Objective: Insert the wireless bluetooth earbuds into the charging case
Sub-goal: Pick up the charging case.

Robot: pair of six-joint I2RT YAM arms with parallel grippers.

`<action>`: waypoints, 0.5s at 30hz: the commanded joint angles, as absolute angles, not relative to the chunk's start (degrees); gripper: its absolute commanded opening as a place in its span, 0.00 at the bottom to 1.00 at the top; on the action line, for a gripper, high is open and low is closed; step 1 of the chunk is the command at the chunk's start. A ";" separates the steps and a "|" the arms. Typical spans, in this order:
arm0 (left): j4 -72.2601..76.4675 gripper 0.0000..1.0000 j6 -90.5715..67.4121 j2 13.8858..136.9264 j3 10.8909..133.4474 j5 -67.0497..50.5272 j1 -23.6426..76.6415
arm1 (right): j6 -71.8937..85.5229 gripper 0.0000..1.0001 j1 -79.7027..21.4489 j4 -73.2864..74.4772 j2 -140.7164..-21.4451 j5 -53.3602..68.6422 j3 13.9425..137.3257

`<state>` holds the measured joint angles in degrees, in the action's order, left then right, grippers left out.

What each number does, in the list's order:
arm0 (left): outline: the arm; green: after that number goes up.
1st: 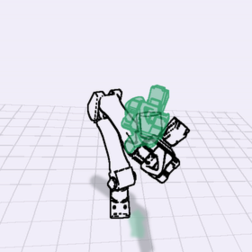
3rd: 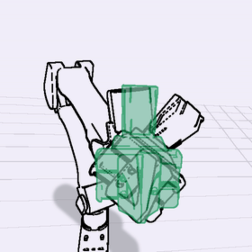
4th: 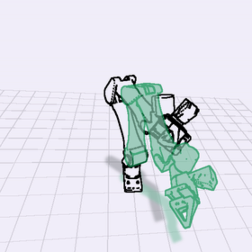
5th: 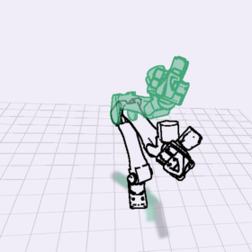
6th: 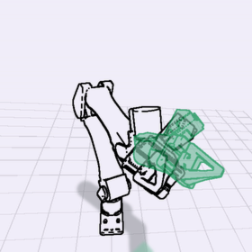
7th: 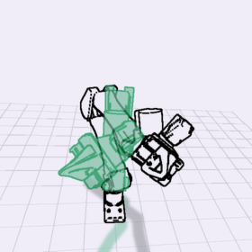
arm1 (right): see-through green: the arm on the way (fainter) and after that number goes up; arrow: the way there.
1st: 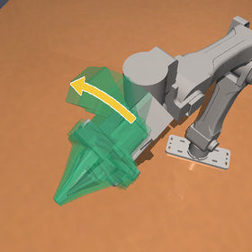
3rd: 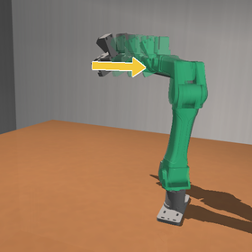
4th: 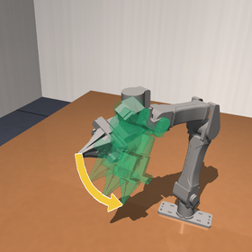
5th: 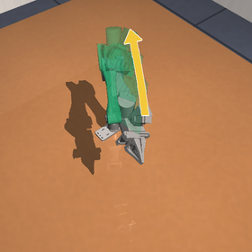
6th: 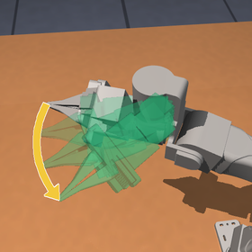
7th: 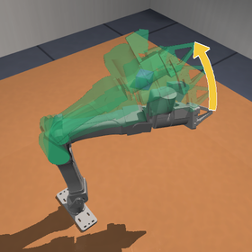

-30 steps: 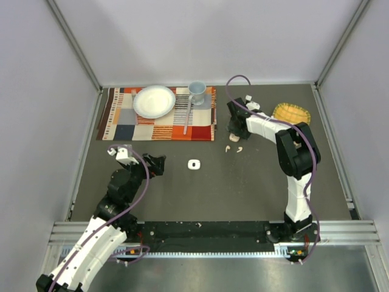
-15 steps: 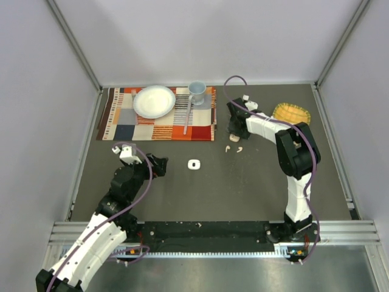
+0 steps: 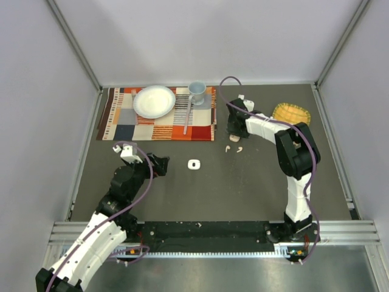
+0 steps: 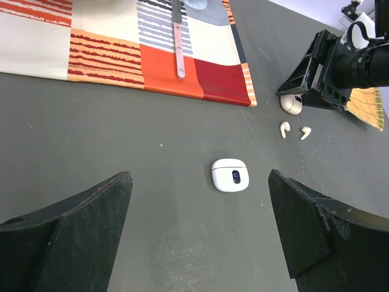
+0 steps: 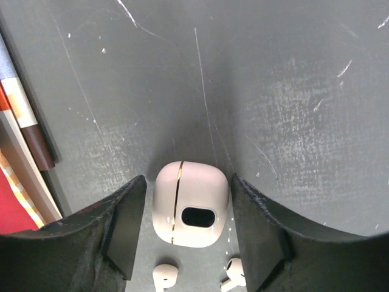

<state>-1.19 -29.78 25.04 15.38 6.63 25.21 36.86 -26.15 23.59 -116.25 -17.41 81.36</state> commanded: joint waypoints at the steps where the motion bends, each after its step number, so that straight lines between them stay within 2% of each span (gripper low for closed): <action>1: 2.20 0.99 -28.56 25.49 17.75 5.54 24.96 | 35.25 0.55 -26.54 20.92 -117.07 -15.73 79.81; 6: 2.02 0.99 -28.56 25.66 18.02 5.10 24.96 | 36.12 0.44 -26.54 20.83 -117.25 -15.73 79.19; 7: 2.02 0.99 -28.65 25.58 17.93 5.18 24.96 | 36.21 0.40 -26.54 20.74 -117.07 -15.65 79.28; 11: 1.93 0.99 -29.53 25.14 17.84 5.89 24.96 | 37.08 0.10 -26.54 20.22 -114.53 -13.98 79.19; 15: 4.04 0.99 -29.97 23.47 16.36 5.19 24.96 | 40.33 0.00 -26.54 17.67 -108.30 -10.73 75.95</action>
